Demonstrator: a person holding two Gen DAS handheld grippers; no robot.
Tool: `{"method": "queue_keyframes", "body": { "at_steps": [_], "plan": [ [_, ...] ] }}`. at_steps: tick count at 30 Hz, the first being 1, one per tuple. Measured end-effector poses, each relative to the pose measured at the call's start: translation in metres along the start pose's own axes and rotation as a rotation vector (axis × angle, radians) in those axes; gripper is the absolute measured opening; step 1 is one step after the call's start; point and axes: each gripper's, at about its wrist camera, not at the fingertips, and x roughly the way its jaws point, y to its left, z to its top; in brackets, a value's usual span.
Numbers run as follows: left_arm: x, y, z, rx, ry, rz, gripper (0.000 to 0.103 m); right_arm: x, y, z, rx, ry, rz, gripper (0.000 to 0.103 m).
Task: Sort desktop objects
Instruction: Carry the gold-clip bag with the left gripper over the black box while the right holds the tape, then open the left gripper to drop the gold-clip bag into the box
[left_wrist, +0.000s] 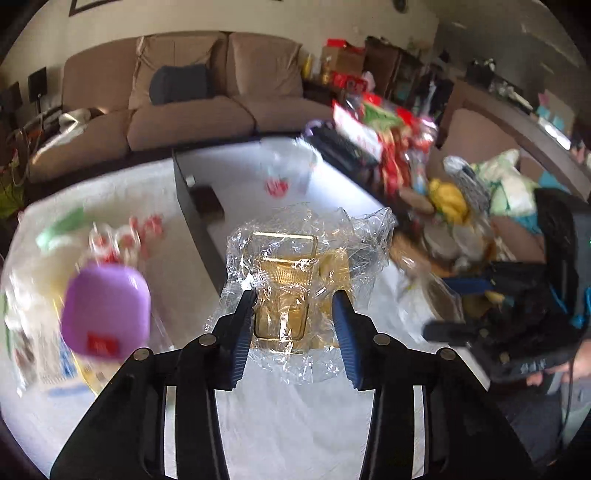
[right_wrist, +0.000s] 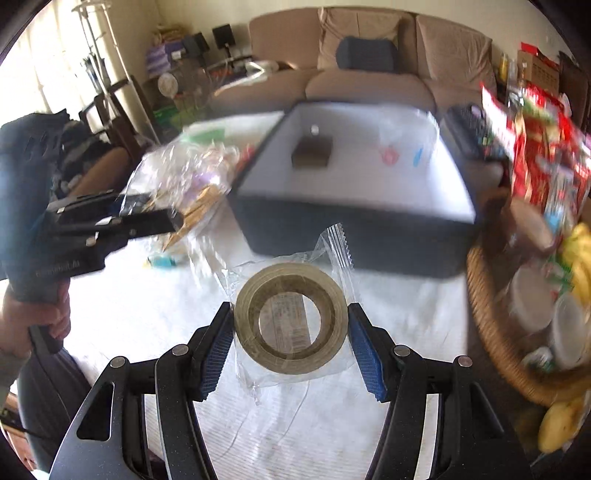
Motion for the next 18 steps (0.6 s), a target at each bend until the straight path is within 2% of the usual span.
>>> {"method": "queue_keyframes", "body": {
  "at_steps": [4,9,14,18],
  "plan": [
    [0.034,0.013,0.062,-0.055,0.019,0.032,0.039,-0.012,-0.011,0.043,-0.037,-0.024,-0.038,0.063],
    [0.111,0.027,0.118,-0.144,0.094,0.077,0.039,-0.006,-0.038,0.096,-0.055,-0.040,-0.070,0.063],
    [0.200,0.046,0.139,-0.238,0.196,0.119,0.039,0.015,-0.076,0.130,-0.038,-0.047,-0.087,0.063],
    [0.253,0.054,0.139,-0.280,0.246,0.181,0.039,0.031,-0.099,0.136,-0.028,-0.046,-0.080,0.063]
  ]
}}
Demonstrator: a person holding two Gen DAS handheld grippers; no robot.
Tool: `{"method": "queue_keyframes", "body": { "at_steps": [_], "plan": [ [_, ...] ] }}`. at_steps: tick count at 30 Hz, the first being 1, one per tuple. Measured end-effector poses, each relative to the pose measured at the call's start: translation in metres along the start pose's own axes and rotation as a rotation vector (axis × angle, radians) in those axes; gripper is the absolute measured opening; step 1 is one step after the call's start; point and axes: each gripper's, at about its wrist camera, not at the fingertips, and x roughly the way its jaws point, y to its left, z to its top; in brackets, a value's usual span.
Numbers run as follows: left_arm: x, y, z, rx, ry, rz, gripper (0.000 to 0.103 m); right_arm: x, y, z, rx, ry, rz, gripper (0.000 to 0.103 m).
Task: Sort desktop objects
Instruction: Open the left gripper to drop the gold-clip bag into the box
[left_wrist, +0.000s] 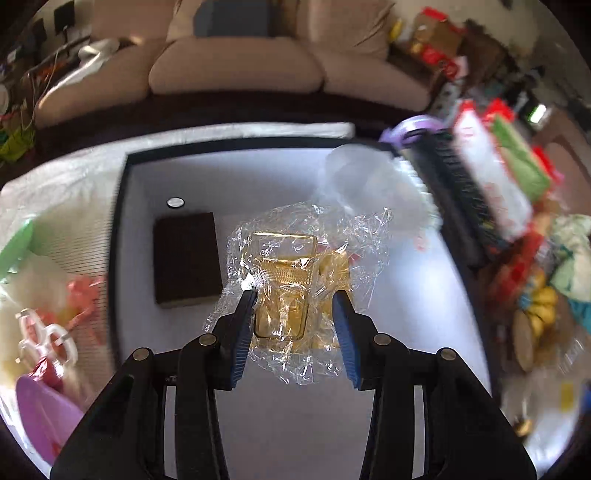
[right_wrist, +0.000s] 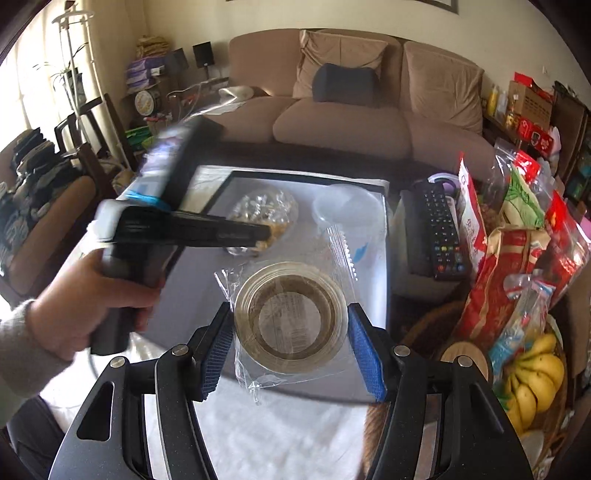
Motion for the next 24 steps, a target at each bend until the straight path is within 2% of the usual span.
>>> {"method": "queue_keyframes", "body": {
  "at_steps": [4,7,9,11,13,14,20,24],
  "plan": [
    [0.039,0.003,0.010,-0.035,0.033,0.037,0.039,0.016,-0.011,-0.002,-0.006,0.014,0.011,0.063],
    [0.054,0.011,0.012,-0.080,0.021,0.059,0.040,0.024,-0.014,-0.003,-0.016,0.019,0.020,0.063],
    [0.060,0.017,0.013,-0.103,0.014,0.029,0.046,0.027,-0.014,-0.003,-0.028,0.018,0.022,0.063],
    [0.064,0.020,0.012,-0.115,0.030,0.026,0.047,0.030,-0.014,-0.002,-0.041,0.015,0.022,0.063],
    [0.061,0.025,0.010,-0.134,0.032,0.016,0.057,0.032,-0.012,-0.001,-0.045,0.018,0.028,0.063],
    [0.056,0.028,0.009,-0.142,0.029,0.008,0.064,0.033,-0.012,-0.001,-0.046,0.022,0.027,0.063],
    [-0.006,0.040,0.005,-0.124,-0.035,-0.082,0.064,0.041,-0.012,0.001,-0.016,0.051,0.035,0.063],
    [-0.073,0.059,-0.014,-0.103,-0.106,-0.180,0.065,0.053,-0.006,0.008,0.008,0.095,0.046,0.063]
  ]
}}
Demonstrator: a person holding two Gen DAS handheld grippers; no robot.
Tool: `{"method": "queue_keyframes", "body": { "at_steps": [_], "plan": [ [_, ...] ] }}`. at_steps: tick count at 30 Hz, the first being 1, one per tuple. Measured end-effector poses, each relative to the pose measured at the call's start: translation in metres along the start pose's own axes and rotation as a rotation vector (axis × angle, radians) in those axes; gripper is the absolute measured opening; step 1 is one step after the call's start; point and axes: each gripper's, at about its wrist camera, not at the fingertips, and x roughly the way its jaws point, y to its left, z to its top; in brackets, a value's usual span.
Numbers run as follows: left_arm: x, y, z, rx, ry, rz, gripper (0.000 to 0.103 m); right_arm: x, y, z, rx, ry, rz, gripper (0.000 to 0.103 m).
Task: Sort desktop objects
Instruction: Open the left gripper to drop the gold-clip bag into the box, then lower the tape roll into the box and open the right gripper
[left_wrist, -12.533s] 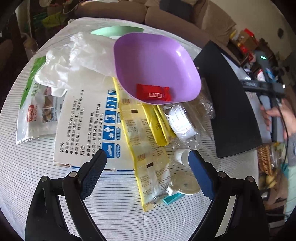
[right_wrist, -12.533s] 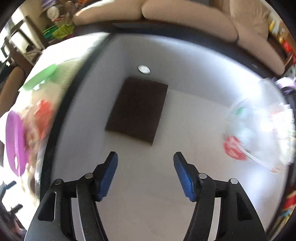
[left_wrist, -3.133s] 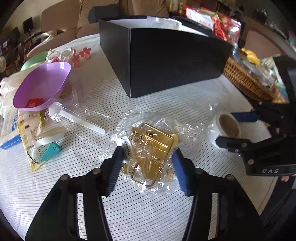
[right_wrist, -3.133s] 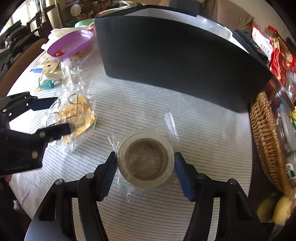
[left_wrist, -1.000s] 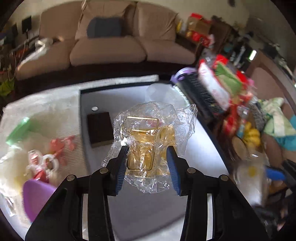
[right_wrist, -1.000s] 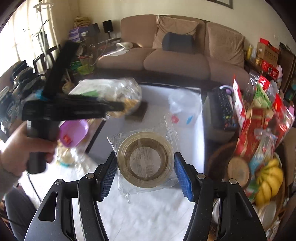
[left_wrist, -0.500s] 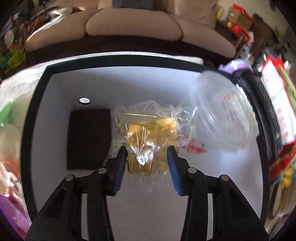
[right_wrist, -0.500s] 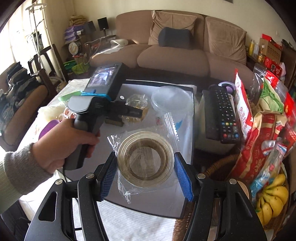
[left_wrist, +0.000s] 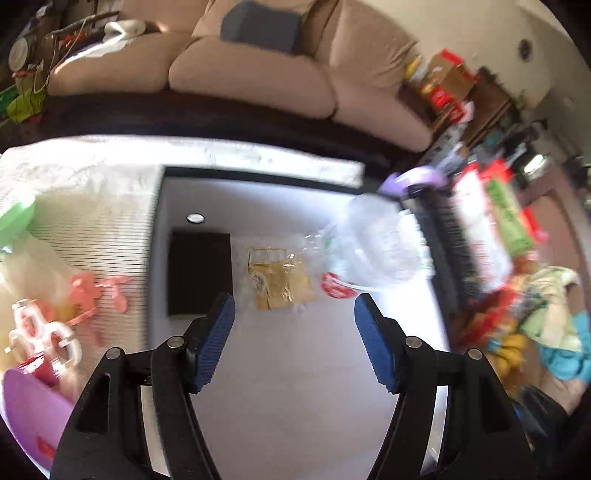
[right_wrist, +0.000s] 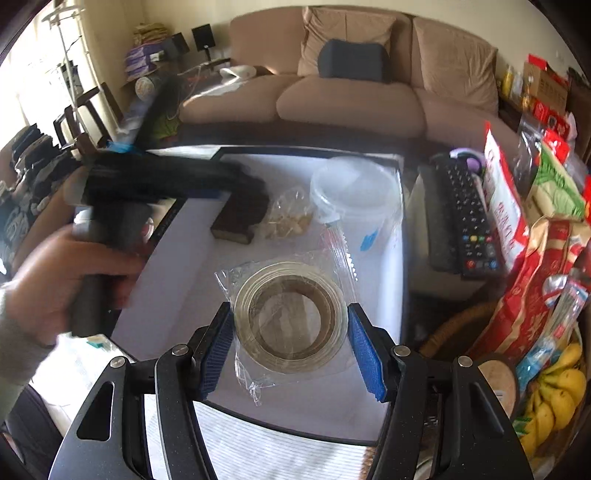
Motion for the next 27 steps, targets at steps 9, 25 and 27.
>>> {"method": "queue_keyframes", "body": {
  "at_steps": [9,25,27],
  "plan": [
    [-0.149,0.069,-0.088,0.053,-0.149,-0.005,0.073,0.069,0.056,0.062,-0.048,0.080,-0.002,0.063],
    [-0.154,0.128,-0.119,0.038,-0.164,-0.031,0.073,0.229,0.057,0.121,-0.162,0.222,-0.397,0.063],
    [-0.151,0.129,-0.120,0.038,-0.158,-0.035,0.073,0.239,0.065,0.120,-0.208,0.237,-0.436,0.065]
  ]
}}
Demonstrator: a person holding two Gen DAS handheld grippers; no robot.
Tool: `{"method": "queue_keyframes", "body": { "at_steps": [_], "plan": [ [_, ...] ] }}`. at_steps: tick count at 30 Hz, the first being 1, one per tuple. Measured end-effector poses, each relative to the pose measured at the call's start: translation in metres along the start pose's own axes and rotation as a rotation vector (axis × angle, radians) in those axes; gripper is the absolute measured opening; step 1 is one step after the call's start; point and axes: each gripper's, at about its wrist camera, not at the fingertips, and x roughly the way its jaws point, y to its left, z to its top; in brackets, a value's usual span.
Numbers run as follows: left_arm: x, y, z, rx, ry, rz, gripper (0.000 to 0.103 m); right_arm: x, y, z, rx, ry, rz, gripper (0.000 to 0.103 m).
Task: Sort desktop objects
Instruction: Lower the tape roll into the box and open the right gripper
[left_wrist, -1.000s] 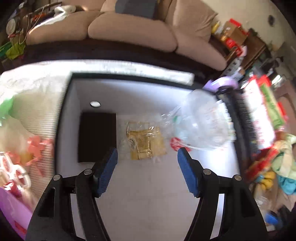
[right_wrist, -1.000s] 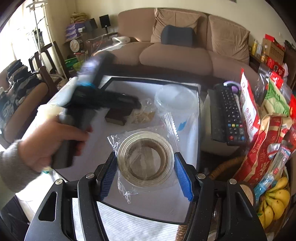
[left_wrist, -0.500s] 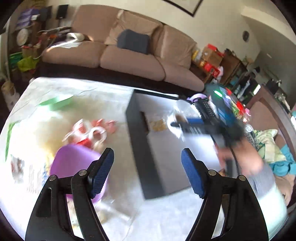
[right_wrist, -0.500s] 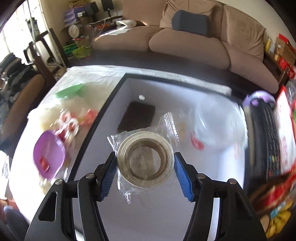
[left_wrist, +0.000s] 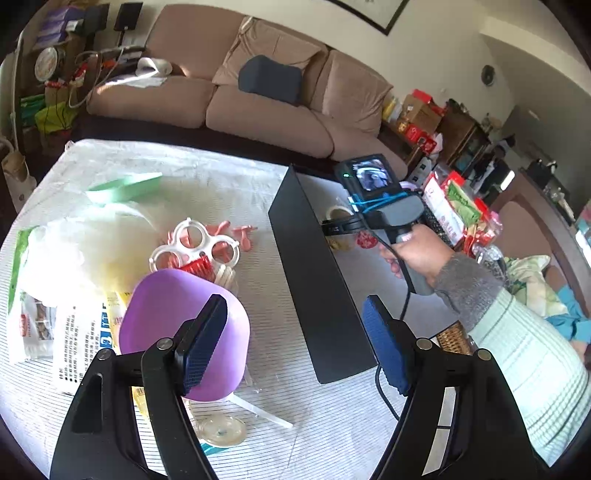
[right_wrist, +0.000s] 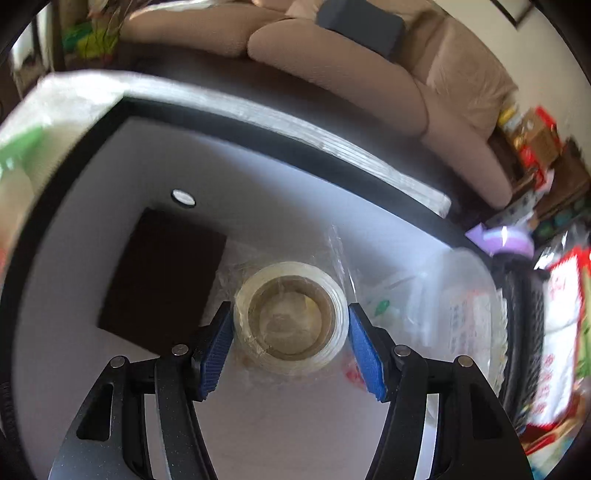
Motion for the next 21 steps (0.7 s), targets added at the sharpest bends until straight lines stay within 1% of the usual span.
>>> {"method": "queue_keyframes", "body": {
  "at_steps": [1,5,7,8,9,12,15,17,18,19,21],
  "plan": [
    [0.001,0.000,0.000,0.002,-0.001,0.000,0.073,0.002,0.004,0.001,-0.012,0.005,-0.013,0.065],
    [0.002,0.000,-0.003,-0.006,0.009,-0.018,0.073,0.001,0.004,0.003,-0.034,-0.003,-0.019,0.067],
    [0.003,-0.002,-0.005,0.000,0.010,-0.009,0.073,-0.005,0.007,0.004,-0.075,-0.010,-0.064,0.078],
    [0.003,-0.002,-0.005,0.003,0.010,-0.004,0.073,-0.013,0.007,0.003,-0.089,-0.039,-0.096,0.081],
    [0.004,-0.003,-0.005,0.001,0.012,-0.008,0.073,-0.020,0.007,0.004,-0.092,-0.066,-0.103,0.082],
    [0.006,-0.001,-0.006,0.000,0.016,-0.017,0.073,-0.044,-0.006,0.004,-0.039,-0.130,-0.078,0.082],
    [0.007,-0.001,-0.007,-0.003,0.016,-0.015,0.073,-0.062,-0.024,0.006,0.023,-0.162,-0.034,0.081],
    [0.007,0.001,-0.007,-0.016,0.018,-0.024,0.073,-0.072,-0.027,0.009,0.038,-0.175,-0.040,0.072],
    [0.007,0.001,-0.008,-0.017,0.020,-0.027,0.073,-0.073,-0.028,0.009,0.043,-0.176,-0.033,0.060],
    [0.007,0.001,-0.009,-0.014,0.022,-0.028,0.073,-0.072,-0.028,0.010,0.047,-0.164,-0.019,0.055],
    [0.006,-0.001,-0.010,0.001,0.020,-0.022,0.073,-0.068,-0.024,0.011,0.051,-0.133,-0.001,0.053]
  ]
}}
